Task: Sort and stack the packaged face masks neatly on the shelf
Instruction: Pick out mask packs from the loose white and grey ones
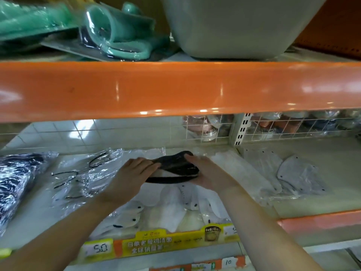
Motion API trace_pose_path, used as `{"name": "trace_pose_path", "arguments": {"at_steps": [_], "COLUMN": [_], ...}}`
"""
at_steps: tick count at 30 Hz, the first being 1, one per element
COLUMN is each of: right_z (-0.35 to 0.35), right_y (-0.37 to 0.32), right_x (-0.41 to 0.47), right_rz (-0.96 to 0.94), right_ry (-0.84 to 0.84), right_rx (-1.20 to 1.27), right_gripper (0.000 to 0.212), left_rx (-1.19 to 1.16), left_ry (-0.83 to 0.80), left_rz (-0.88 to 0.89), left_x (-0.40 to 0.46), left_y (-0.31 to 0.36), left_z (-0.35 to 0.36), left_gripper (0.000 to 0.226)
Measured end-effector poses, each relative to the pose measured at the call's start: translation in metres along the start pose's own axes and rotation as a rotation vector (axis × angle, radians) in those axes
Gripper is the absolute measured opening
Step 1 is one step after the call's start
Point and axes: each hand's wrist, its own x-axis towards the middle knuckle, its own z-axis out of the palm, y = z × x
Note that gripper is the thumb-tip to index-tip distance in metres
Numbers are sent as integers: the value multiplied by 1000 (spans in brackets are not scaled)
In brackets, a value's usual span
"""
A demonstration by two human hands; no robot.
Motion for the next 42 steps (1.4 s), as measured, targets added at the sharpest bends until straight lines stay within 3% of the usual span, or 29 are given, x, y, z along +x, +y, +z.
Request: {"name": "trace_pose_path", "arguments": {"at_steps": [5,11,15,17,19,24,26,29,31,35,38,39,42], "right_z": [28,50,62,71,82,100,107,117,123,145,161,167,187], "right_y": [23,41,49,52,55,65,69,75,80,81,83,85,99], "right_x": [13,14,12,7,2,-9,-9,-9,-6,0,6,5,12], "right_rz": [-142,-245,-222,-268,-343,-464,-503,-240,-154,-209,-313,-378,-684], "right_ry": [234,343,490,553,593,506,432,165,79,178,290,317,388], "right_rx": [-499,-745,-1017,-1214,-1417,-1777,-1782,-1679,-1755,-1799,-1828,-1836,-1800], "right_gripper": [27,8,38,51,57,77,67,73,74,46,47,47,37], "left_rx": [-52,-196,-270,-253,-223,-199,-186,-173,-179,-173,-130,-103,-72], "left_ry": [-69,-147,-208,-238,-243,-144,-133,-120,-116,-142,-162,-159,-230], "left_rz": [30,-34,-145,-156,-158,-262,-255,-252,-274,-293,-291,-304,-390], "left_x": [-30,-59,-70,-77,-81,-85,-88,-91,-96,-106,-105,-104,-97], "left_y": [-10,-5,-3,-4,-3,-6,-9,-16,-20,-27,-30,-32,-43], "left_z": [-9,-26,-31,-31,-31,-32,-32,-35,-38,-42,-46,-47,-55], "left_gripper": [42,24,27,10,32,27,17,27,28,28,23,21,43]}}
